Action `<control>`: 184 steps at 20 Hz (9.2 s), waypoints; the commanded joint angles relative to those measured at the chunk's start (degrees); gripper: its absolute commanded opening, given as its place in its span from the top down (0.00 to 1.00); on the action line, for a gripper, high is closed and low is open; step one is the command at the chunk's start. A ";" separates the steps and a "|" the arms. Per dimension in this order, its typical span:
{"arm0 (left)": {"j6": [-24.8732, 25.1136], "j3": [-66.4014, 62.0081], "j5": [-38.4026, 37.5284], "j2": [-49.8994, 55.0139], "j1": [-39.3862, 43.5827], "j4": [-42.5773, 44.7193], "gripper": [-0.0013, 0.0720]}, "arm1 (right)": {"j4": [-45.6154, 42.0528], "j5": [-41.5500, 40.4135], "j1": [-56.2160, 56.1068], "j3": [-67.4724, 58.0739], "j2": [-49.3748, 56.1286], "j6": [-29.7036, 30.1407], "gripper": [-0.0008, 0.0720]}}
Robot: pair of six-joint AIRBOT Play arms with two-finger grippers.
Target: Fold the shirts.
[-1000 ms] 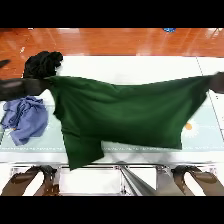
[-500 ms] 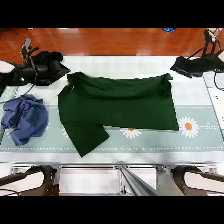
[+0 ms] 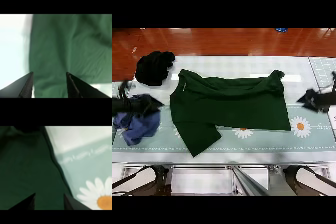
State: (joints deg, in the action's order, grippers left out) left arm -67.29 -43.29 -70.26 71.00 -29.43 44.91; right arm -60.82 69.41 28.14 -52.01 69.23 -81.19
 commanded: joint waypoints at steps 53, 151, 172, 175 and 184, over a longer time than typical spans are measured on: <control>-4.90 -57.57 5.62 -28.35 4.72 1.05 0.96 | 10.10 5.88 -4.92 -61.00 -21.49 1.68 0.95; -0.83 26.40 11.41 -9.40 15.17 -6.40 0.95 | -1.29 6.01 19.56 27.39 -10.82 3.89 0.43; -1.20 13.09 11.17 -9.16 15.15 -7.63 0.95 | 23.45 4.57 11.85 20.76 -1.44 20.74 0.95; -2.95 5.27 11.39 -6.84 15.32 -7.63 0.95 | 24.65 6.14 8.28 15.41 -1.42 19.91 0.95; -6.97 -23.43 11.13 20.33 21.00 -7.65 0.95 | 24.70 -4.55 -3.50 -3.30 9.42 17.66 0.95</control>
State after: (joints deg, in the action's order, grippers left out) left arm -72.20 -57.43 -58.94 82.72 -9.89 37.30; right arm -36.23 67.22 27.44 -49.63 73.87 -62.70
